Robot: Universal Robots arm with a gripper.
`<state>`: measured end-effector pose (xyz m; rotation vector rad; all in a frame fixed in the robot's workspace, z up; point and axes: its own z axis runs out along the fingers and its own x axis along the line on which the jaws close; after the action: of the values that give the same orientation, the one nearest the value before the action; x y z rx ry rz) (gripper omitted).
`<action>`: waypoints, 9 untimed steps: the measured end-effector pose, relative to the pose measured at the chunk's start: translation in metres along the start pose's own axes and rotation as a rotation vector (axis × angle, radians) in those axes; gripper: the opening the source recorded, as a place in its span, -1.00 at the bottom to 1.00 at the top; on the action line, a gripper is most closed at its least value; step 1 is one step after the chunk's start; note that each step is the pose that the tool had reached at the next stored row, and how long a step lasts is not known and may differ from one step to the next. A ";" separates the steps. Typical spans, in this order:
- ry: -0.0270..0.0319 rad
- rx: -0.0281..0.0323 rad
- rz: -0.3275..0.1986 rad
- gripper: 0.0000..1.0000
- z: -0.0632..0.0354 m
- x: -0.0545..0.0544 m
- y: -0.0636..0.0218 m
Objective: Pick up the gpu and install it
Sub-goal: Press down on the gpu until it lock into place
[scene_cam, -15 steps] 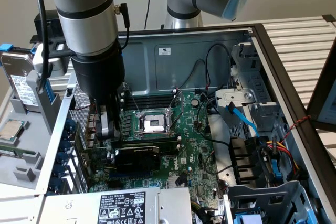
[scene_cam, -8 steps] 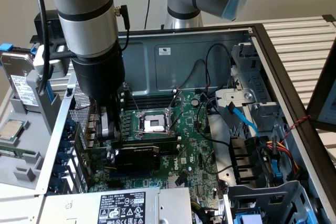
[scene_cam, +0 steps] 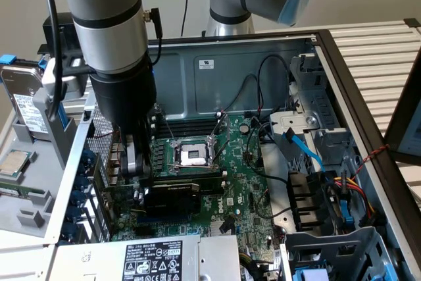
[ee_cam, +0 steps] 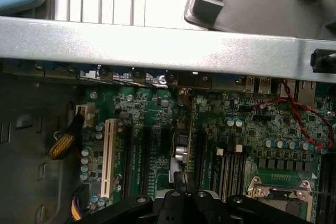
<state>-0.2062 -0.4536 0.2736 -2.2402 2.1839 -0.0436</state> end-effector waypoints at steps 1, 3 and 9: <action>0.0000 0.0002 0.000 -0.79 0.0003 0.000 0.0000; 0.0001 0.0004 0.000 -0.79 0.0010 0.000 0.0000; 0.0001 0.0005 0.000 -0.79 0.0021 0.000 0.0002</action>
<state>-0.2064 -0.4534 0.2715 -2.2400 2.1837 -0.0443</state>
